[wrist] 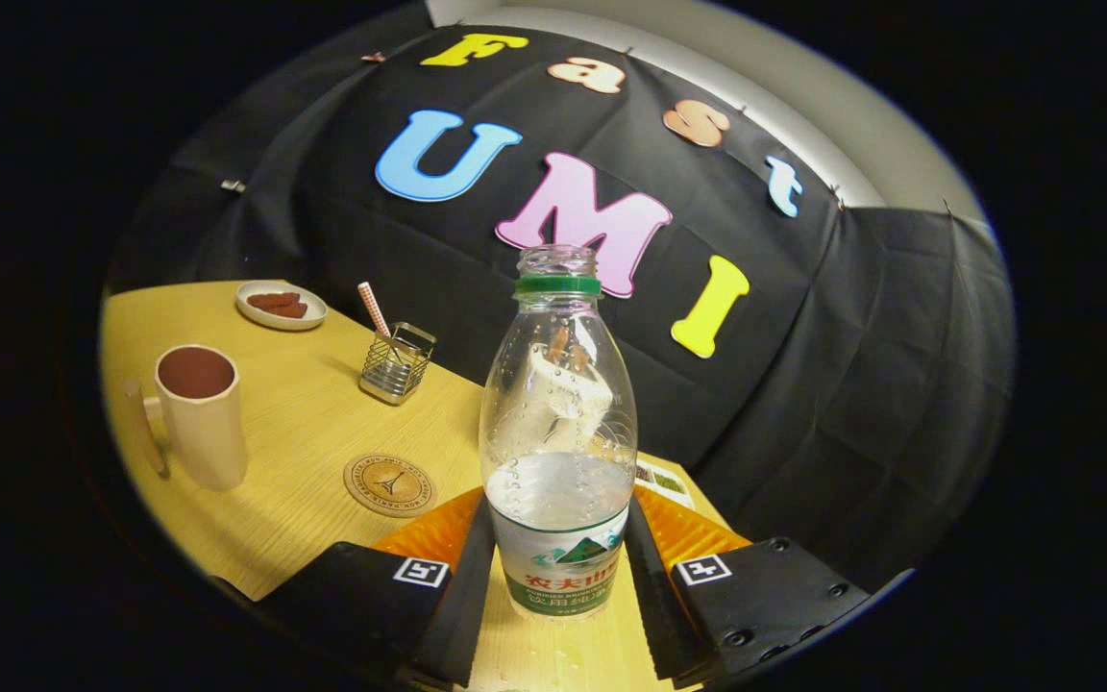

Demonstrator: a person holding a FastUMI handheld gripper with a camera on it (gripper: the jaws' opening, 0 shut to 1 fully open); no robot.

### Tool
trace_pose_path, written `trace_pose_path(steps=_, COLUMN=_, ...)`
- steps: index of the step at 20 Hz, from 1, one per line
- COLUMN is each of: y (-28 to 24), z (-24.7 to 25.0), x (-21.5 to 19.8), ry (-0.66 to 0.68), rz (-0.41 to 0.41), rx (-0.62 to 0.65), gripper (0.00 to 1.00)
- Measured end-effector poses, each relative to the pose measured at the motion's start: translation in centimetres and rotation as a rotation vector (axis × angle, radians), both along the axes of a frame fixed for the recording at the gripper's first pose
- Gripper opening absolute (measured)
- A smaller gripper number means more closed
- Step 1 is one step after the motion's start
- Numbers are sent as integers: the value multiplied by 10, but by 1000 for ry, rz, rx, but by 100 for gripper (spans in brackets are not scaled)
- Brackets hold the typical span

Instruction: Take the bottle from table, then pour the juice into the cup, finally place the bottle on the coaster

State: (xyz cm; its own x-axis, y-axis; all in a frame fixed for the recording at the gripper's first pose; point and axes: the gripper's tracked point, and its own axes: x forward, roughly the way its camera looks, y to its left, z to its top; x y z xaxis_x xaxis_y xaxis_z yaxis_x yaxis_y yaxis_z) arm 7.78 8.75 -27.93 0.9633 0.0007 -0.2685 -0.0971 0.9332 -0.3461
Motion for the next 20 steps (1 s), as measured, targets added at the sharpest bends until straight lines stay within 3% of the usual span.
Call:
trace_pose_path(steps=4, y=25, z=24, x=4, ry=-35, rz=109, rx=-132, gripper=69)
trace_pose_path(steps=11, y=73, z=20, x=0, ry=-31, rz=319, rx=-363, gripper=69)
trace_pose_path(steps=20, y=100, z=5, x=6, ry=-5, rz=437, rx=-663, gripper=69)
